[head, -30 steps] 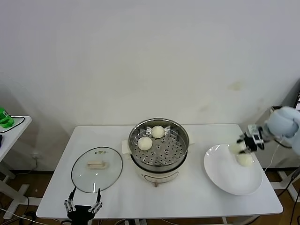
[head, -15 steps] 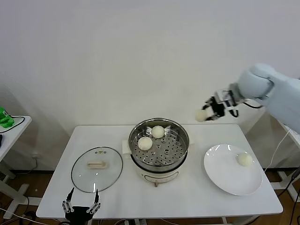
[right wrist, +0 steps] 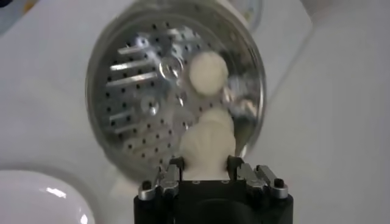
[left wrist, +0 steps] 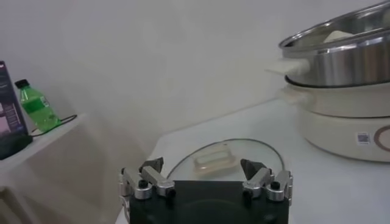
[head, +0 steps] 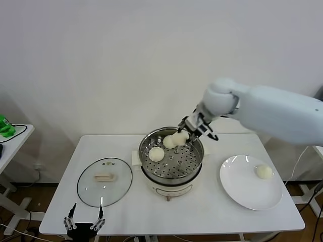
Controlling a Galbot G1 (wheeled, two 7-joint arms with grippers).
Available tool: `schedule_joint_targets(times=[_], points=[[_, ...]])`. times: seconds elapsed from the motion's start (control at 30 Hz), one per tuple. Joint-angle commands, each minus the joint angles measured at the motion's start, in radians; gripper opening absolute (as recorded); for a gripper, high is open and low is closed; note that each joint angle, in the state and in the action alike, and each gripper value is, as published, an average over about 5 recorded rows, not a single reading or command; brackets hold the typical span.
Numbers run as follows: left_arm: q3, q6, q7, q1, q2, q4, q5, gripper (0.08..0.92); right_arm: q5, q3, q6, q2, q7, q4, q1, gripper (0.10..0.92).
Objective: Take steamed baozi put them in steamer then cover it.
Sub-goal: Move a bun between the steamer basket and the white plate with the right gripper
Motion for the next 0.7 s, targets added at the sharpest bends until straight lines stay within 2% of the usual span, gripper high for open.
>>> schedule_joint_targets(times=[0.03, 0.33, 0.7], points=[[-0.006, -0.004, -0.001, 0.004, -0.007, 0.008, 0.0, 0.823, -0.106, -0.069, 0.135, 0.049, 0.02, 0.05, -0.028, 0.467], [-0.001, -0.004, -0.002, -0.004, -0.017, 0.016, -0.001, 0.823, -0.173, -0.083, 0.226, 0.047, 0.059, 0.05, -0.056, 0.47], [0.002, -0.005, -0.003, -0.013, -0.023, 0.026, -0.003, 0.823, -0.287, -0.074, 0.364, 0.073, 0.086, -0.021, -0.083, 0.476]])
